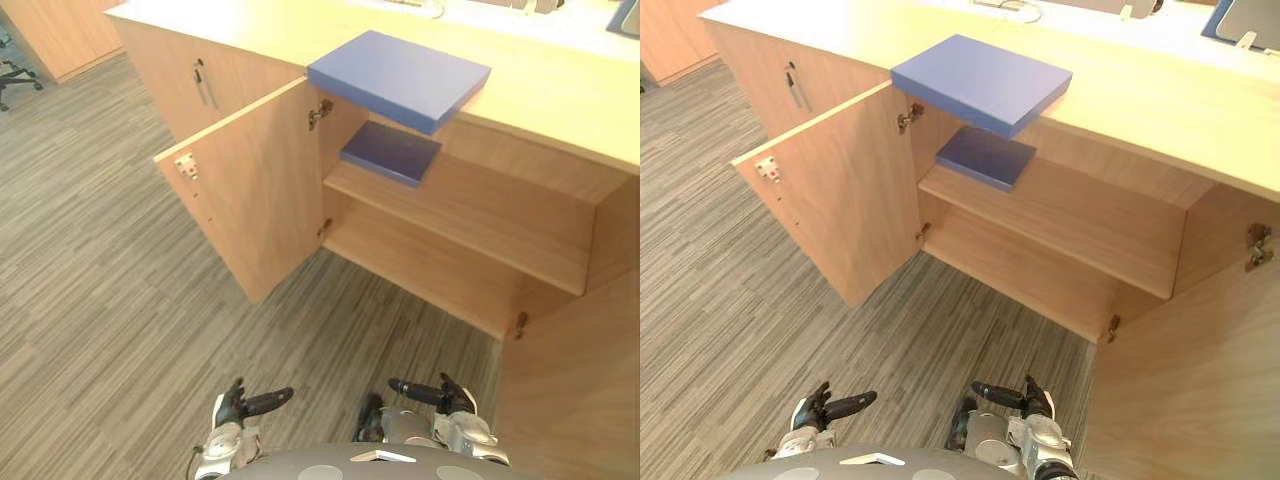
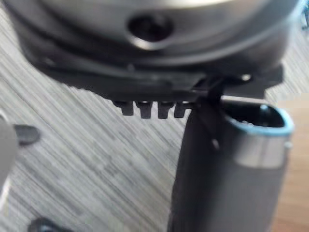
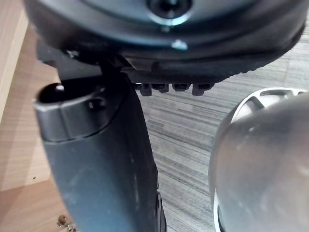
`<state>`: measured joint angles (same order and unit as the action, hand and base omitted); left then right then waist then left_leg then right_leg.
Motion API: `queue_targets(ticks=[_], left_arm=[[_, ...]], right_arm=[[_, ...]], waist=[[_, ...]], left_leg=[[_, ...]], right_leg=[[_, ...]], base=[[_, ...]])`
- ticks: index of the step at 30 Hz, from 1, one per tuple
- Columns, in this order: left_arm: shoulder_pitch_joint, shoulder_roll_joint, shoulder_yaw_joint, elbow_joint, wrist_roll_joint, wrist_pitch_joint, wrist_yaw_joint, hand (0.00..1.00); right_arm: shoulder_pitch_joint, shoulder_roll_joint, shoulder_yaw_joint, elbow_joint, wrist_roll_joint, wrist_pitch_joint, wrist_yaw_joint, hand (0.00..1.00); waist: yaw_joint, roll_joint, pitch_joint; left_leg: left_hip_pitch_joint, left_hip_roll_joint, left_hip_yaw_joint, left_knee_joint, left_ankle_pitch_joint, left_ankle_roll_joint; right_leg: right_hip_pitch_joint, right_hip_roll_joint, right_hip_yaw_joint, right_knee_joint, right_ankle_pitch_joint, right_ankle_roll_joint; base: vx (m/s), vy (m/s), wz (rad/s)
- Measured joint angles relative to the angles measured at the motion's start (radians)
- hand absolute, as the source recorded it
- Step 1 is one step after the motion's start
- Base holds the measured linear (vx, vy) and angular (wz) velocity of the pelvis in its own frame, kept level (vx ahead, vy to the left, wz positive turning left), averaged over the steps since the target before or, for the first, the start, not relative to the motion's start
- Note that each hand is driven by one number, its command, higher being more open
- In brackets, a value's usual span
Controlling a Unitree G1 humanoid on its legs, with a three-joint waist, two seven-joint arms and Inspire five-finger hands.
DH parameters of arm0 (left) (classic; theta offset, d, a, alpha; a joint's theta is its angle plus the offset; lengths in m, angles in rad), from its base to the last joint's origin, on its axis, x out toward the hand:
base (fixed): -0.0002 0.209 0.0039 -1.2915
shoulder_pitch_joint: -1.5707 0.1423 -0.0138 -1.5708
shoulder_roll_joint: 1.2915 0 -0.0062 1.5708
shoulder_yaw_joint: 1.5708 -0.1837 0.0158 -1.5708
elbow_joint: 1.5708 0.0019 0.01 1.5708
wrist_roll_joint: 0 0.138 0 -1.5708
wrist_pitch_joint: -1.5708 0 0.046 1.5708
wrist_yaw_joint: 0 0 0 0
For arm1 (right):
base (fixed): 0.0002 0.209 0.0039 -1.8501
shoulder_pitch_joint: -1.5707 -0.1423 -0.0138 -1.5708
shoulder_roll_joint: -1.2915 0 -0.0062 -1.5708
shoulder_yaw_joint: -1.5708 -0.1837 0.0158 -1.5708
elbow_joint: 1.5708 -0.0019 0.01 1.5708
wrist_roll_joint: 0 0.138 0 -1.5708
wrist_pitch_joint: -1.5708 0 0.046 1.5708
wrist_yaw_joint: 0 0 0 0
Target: Walk over to the cabinet, pick up the folder, carry it to the office cabinet, place the folder inside the office cabinet, then close the office cabinet door
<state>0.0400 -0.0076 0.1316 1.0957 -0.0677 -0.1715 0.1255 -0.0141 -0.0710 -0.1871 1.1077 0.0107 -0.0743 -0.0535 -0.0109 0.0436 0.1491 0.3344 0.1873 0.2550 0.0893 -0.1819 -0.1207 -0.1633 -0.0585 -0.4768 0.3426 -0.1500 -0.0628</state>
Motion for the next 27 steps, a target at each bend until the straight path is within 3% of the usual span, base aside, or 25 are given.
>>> queue_targets(ticks=[3,5,7,9,11,13,14,15,16,17,18,20,23,27], left_arm=[[-0.004,0.005,0.012,-0.03,-0.01,-0.002,0.005,1.0],[0.001,0.005,0.083,-0.047,-0.023,-0.001,0.007,1.0],[0.005,0.007,0.119,-0.047,-0.046,0.0,0.009,1.0],[0.011,0.025,0.121,-0.045,-0.05,0.0,0.016,1.0],[0.006,0.029,0.118,-0.059,-0.084,-0.002,0.014,1.0],[0.004,0.027,0.111,-0.078,-0.084,-0.008,0.014,1.0],[0.004,0.029,0.108,-0.084,-0.084,-0.02,0.015,1.0],[0.004,0.032,0.092,-0.083,-0.083,-0.025,0.018,1.0],[0.005,0.031,0.08,-0.082,-0.083,-0.025,0.018,1.0],[0.008,0.028,0.068,-0.073,-0.083,-0.025,0.019,1.0],[0.006,0.024,0.069,-0.062,-0.087,-0.023,0.017,1.0],[-0.002,0.051,0.069,-0.065,-0.082,-0.027,0.018,1.0],[-0.001,0.054,0.074,-0.063,-0.083,-0.019,0.013,1.0],[0.006,0.058,0.07,-0.037,-0.083,-0.018,0.012,1.0]], right_arm=[[-0.001,0.018,0.039,0.017,-0.003,0.004,0.003,1.0],[0.003,0.01,0.045,0.021,-0.001,0.009,-0.003,1.0],[0.0,0.007,0.06,0.035,0.014,0.01,-0.007,1.0],[0.0,0.008,0.077,0.045,0.016,0.011,-0.009,1.0],[-0.003,0.004,0.08,0.069,0.036,0.016,-0.015,1.0],[-0.004,0.006,0.08,0.078,0.057,0.019,-0.024,1.0],[-0.008,0.009,0.082,0.075,0.075,0.018,-0.025,1.0],[-0.005,0.009,0.083,0.073,0.076,0.019,-0.025,1.0],[-0.002,0.006,0.084,0.068,0.076,0.019,-0.024,1.0],[0.008,-0.006,0.11,0.052,0.077,0.018,-0.022,1.0],[0.007,-0.012,0.132,0.051,0.075,0.018,-0.024,1.0],[0.008,0.016,0.185,0.053,0.074,0.018,-0.028,1.0],[-0.003,0.03,0.198,0.055,0.072,0.02,-0.018,1.0],[-0.004,0.033,0.196,0.057,0.07,0.019,-0.007,1.0]], waist=[[-0.003,-0.034,-0.008],[0.003,-0.022,-0.003],[0.009,-0.028,0.004],[0.022,-0.044,0.011],[0.047,-0.048,0.015],[0.065,-0.059,0.023],[0.066,-0.069,0.03],[0.063,-0.071,0.031],[0.063,-0.063,0.028],[0.063,-0.041,0.022],[0.066,-0.03,0.016],[0.063,-0.104,0.003],[0.072,-0.107,-0.003],[0.09,-0.098,-0.018]], left_leg=[[-0.127,0.071,-0.037,0.333,-0.002,-0.003],[-0.275,0.155,-0.097,0.739,0.063,-0.011],[-0.344,0.177,-0.088,0.939,0.067,-0.005],[-0.399,0.171,-0.059,1.022,0.035,0.017],[-0.491,0.155,-0.049,0.999,-0.024,0.022],[-0.54,0.084,-0.057,0.851,-0.071,0.019],[-0.563,0.024,-0.081,0.72,-0.081,0.025],[-0.574,-0.035,-0.124,0.56,-0.07,0.018],[-0.573,-0.056,-0.148,0.465,-0.051,0.011],[-0.572,-0.074,-0.198,0.299,0.032,0.023],[-0.559,-0.078,-0.215,0.291,0.127,0.034],[-0.542,-0.136,-0.19,0.257,0.122,0.059],[-0.529,-0.149,-0.172,0.272,0.095,0.093],[-0.436,-0.172,-0.12,0.187,0.092,0.099]], right_leg=[[0.067,0.075,0.034,-0.1,-0.006,0.0],[0.151,0.151,0.077,-0.172,0.001,-0.045],[0.23,0.176,0.129,-0.207,-0.015,-0.07],[0.307,0.174,0.182,-0.249,-0.01,-0.063],[0.367,0.163,0.234,-0.285,-0.006,-0.056],[0.398,0.118,0.275,-0.292,-0.007,-0.05],[0.42,0.077,0.299,-0.293,-0.02,-0.028],[0.436,0.042,0.317,-0.294,-0.039,0.006],[0.442,0.033,0.324,-0.294,-0.048,0.019],[0.458,0.029,0.339,-0.295,-0.074,0.059],[0.476,0.027,0.356,-0.291,-0.09,0.076],[0.455,-0.032,0.367,-0.265,-0.088,0.087],[0.447,-0.059,0.398,-0.238,-0.03,0.094],[0.443,-0.095,0.459,-0.199,0.01,0.115]], base=[[0.22,-0.21,-0.43],[0.3,-0.151,-0.65],[0.32,-0.053,-0.75],[0.31,-0.014,-0.7],[0.33,0.093,-0.71],[0.31,0.183,-0.7],[0.32,0.215,-0.68],[0.32,0.225,-0.66],[0.31,0.258,-0.55],[0.32,0.308,-0.43],[0.34,0.302,-0.25],[0.33,0.208,0.02],[0.37,0.227,-0.03],[0.19,0.133,-0.43]])
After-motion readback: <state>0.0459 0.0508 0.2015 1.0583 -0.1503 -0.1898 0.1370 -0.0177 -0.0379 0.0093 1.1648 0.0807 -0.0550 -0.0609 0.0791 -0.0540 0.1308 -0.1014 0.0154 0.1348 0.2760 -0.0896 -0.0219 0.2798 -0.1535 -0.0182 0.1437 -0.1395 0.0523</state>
